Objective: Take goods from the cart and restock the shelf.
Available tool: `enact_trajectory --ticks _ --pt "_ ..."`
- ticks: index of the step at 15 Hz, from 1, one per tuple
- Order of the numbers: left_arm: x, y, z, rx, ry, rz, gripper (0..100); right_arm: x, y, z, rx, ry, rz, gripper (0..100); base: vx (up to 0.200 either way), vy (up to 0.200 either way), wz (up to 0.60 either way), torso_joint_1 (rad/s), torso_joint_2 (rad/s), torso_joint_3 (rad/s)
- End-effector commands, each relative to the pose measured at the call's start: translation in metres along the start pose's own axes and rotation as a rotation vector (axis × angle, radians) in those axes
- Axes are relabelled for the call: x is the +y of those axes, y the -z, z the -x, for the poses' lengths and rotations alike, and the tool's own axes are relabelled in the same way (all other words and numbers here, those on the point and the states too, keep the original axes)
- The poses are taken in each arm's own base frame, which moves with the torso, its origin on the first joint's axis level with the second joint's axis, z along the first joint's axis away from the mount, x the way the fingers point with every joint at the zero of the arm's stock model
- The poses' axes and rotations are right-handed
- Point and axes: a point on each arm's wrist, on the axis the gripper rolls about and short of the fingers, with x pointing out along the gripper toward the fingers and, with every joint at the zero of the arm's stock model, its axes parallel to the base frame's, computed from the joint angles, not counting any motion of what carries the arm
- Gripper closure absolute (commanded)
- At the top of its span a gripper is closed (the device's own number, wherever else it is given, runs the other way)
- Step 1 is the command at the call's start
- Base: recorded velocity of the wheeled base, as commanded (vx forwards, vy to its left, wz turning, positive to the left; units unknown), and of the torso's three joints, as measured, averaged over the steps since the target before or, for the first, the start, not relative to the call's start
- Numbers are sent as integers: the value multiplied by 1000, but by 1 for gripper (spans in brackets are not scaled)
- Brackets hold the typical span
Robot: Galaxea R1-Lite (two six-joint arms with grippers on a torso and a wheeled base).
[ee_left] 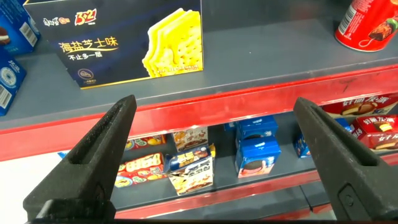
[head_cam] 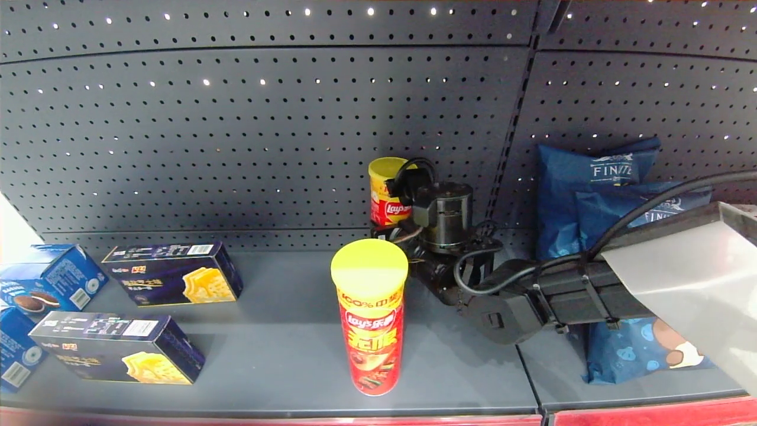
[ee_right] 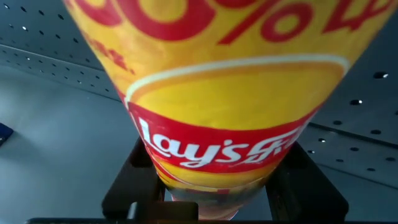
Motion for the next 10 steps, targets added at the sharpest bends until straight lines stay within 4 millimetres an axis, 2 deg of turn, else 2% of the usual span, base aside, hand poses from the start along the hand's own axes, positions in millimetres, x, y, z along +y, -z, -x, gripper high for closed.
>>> enact_trajectory --ticks 1,2,7,10 --pt "0 0 0 2 -1 0 0 1 4 -2 6 -1 2 100 0 0 0 0 0 0" --pt "0 0 0 2 -1 0 0 0 4 -3 6 0 0 0 0 0 0 0 0 0" --pt "0 0 0 2 -1 0 0 0 5 0 16 -1 6 0 0 0 0 0 0 0" --pt "0 0 0 2 -1 0 0 -3 7 10 40 0 16 0 0 0 0 0 0 0"
